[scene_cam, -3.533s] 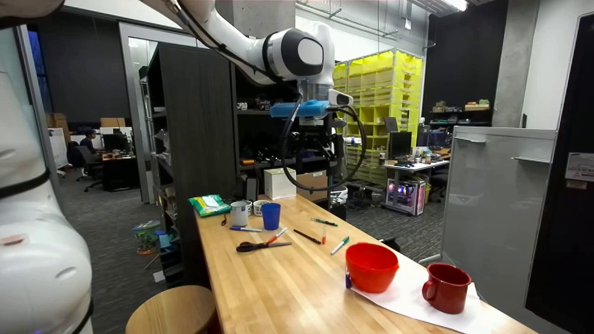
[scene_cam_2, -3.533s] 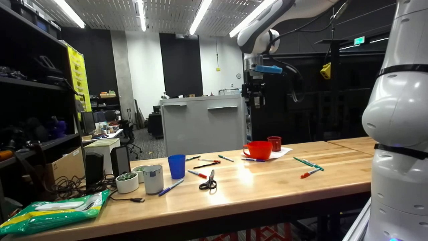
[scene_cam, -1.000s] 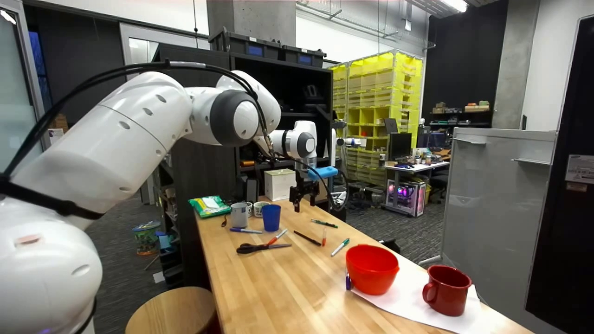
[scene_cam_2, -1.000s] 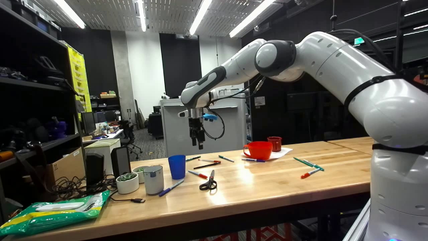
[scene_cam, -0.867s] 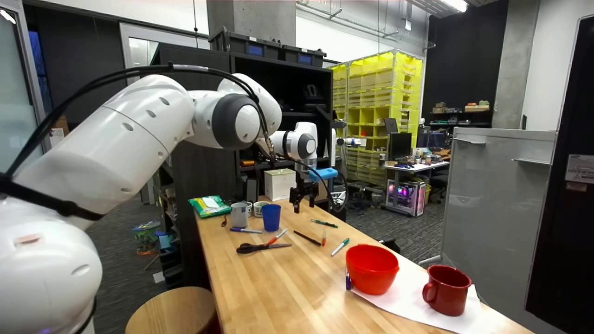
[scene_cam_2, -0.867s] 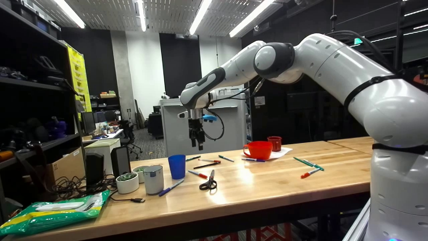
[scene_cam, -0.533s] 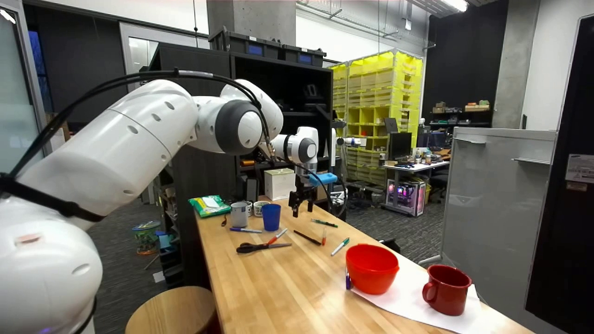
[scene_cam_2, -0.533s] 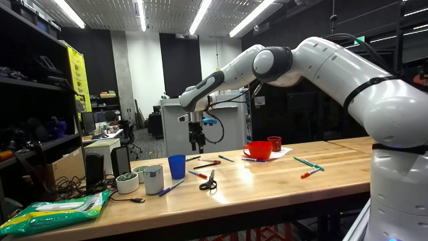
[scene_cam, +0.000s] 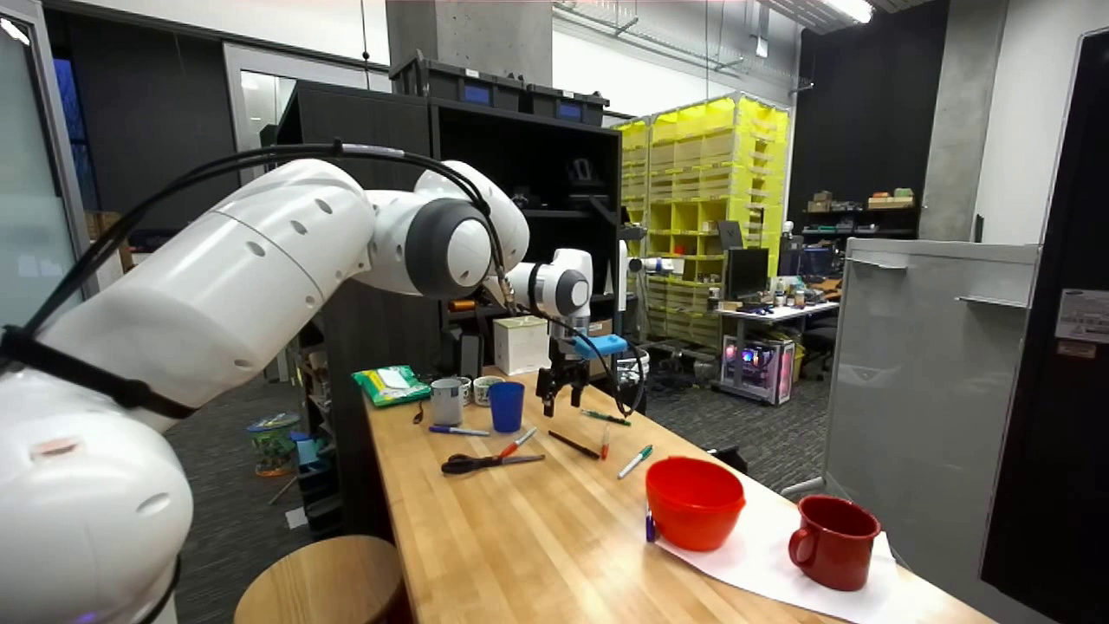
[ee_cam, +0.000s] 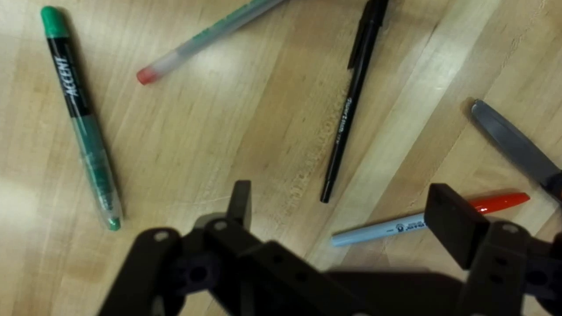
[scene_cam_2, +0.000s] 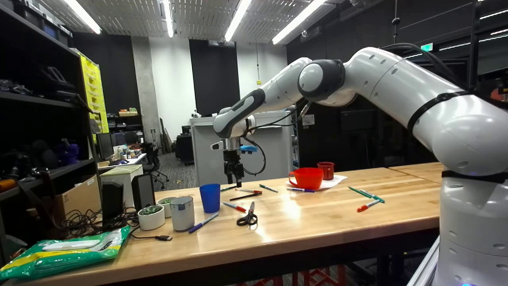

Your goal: Pick up the black pen, put it in the blue cup and move the cup to the right

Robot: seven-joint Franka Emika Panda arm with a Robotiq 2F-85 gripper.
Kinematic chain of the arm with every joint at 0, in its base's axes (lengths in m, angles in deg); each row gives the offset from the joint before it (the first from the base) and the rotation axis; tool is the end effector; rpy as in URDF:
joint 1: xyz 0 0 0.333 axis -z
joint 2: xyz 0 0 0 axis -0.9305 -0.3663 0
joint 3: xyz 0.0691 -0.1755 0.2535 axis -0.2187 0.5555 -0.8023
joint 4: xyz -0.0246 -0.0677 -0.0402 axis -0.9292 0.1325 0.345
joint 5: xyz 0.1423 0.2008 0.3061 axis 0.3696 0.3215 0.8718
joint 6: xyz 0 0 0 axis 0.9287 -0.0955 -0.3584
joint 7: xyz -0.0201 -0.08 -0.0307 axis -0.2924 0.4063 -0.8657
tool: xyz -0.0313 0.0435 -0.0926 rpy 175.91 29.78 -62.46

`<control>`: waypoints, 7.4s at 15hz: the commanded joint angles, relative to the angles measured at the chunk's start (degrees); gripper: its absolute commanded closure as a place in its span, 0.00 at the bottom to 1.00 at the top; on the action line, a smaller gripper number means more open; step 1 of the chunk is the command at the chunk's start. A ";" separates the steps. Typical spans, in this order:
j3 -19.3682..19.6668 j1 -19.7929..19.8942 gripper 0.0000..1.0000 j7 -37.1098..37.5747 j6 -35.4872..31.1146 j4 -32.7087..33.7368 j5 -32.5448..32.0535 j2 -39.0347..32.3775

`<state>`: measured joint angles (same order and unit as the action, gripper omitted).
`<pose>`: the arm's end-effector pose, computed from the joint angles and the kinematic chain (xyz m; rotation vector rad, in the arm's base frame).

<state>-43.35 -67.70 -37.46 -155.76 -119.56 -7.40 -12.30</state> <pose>0.7555 0.0591 0.2801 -2.3248 -2.0492 0.0286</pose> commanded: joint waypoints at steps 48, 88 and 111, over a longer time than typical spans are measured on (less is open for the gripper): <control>2.04 -3.44 0.98 9.85 -5.79 2.12 -3.77 -4.82; -12.62 7.92 0.98 -13.71 12.37 -0.24 40.06 12.91; -5.77 6.24 0.98 -22.47 15.71 -0.22 55.40 4.23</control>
<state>-50.12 -60.48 -59.33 -141.46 -121.82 46.74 -6.73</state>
